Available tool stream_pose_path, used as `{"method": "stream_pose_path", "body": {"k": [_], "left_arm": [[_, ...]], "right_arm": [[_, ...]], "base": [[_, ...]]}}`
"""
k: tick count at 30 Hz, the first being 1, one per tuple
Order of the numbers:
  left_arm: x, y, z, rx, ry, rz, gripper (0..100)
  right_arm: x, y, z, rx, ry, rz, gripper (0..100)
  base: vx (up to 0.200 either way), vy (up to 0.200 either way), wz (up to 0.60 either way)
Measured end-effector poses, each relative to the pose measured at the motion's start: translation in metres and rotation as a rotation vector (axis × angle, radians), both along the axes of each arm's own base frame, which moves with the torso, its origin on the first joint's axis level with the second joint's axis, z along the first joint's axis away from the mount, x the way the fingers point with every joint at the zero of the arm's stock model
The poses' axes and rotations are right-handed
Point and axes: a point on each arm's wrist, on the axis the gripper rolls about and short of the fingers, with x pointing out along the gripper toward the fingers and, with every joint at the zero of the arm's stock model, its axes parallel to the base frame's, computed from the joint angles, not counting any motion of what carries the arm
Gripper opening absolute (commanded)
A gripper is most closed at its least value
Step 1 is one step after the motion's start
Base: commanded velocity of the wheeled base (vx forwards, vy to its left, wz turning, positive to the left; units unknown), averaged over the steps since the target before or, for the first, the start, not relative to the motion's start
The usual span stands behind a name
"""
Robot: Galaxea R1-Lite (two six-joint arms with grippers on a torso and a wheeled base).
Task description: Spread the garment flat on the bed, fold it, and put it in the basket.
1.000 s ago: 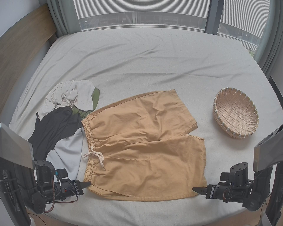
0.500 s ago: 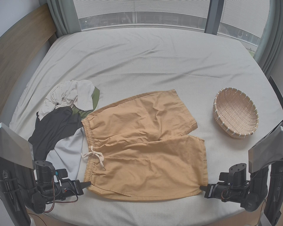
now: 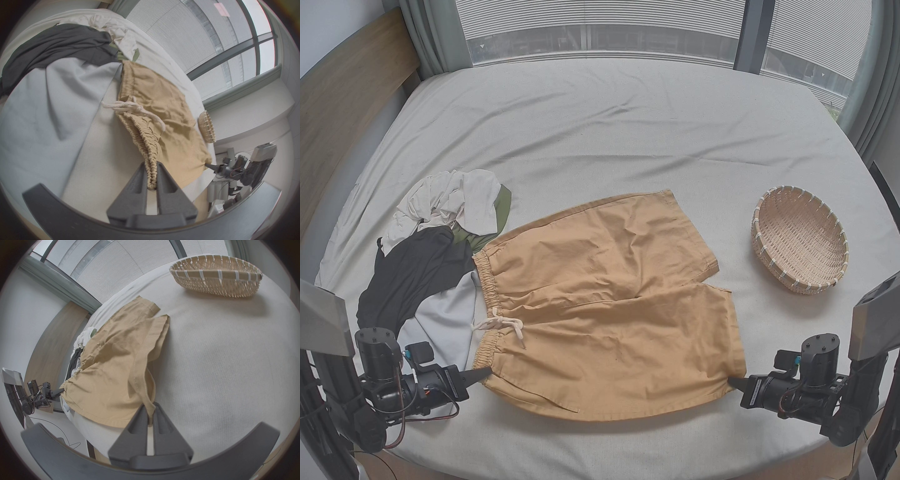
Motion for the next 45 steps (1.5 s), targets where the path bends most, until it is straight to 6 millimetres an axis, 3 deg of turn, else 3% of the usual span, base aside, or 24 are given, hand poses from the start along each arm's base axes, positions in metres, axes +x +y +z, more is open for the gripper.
{"method": "stream_pose_path", "body": {"k": [10,20,30,37,45], "left_arm": [[-0.025,0.009,-0.002,0.107,0.142,-0.059,0],[-0.035,0.019,-0.001,0.153,0.151,-0.093,0],[-0.021,0.019,0.020,0.095,-0.049,-0.060,0],[-0.009,0.014,0.043,-0.007,-0.233,-0.010,0],[0.006,0.007,0.049,-0.025,-0.275,0.075,0]], "right_arm": [[-0.011,-0.004,0.008,-0.048,0.041,0.030,0],[-0.016,-0.006,0.010,-0.081,0.058,0.058,0],[0.003,-0.002,0.038,0.047,-0.214,0.037,0],[0.030,0.005,0.063,0.127,-0.361,0.017,0],[0.065,0.011,0.092,0.183,-0.502,-0.011,0]], "base": [[0.000,0.000,0.00],[0.000,0.000,0.00],[0.000,0.000,0.00],[0.000,0.000,0.00],[0.000,0.000,0.00]]}}
